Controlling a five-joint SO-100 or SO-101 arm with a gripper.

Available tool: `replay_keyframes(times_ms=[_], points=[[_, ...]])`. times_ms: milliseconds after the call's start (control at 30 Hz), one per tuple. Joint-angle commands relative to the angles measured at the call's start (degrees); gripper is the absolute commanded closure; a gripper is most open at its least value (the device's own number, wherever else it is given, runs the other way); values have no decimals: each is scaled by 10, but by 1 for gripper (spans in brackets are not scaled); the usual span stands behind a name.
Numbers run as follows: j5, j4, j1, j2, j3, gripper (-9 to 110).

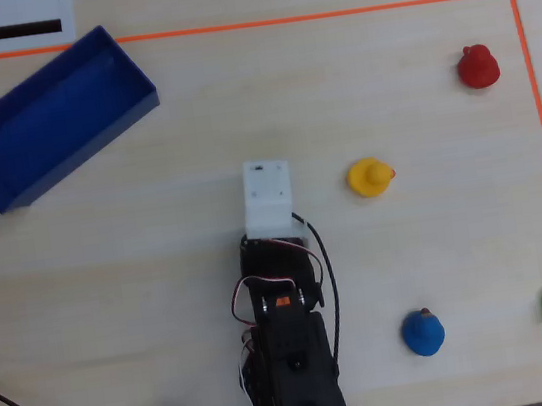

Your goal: Grasp yellow duck and put it into box.

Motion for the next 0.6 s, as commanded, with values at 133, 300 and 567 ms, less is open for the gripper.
replay_keyframes(times_ms=[133, 300, 567], points=[[53, -316, 114, -229, -192, 101], [47, -386, 206, -327, -250, 101], [-3, -468, 356, -380, -187, 100]])
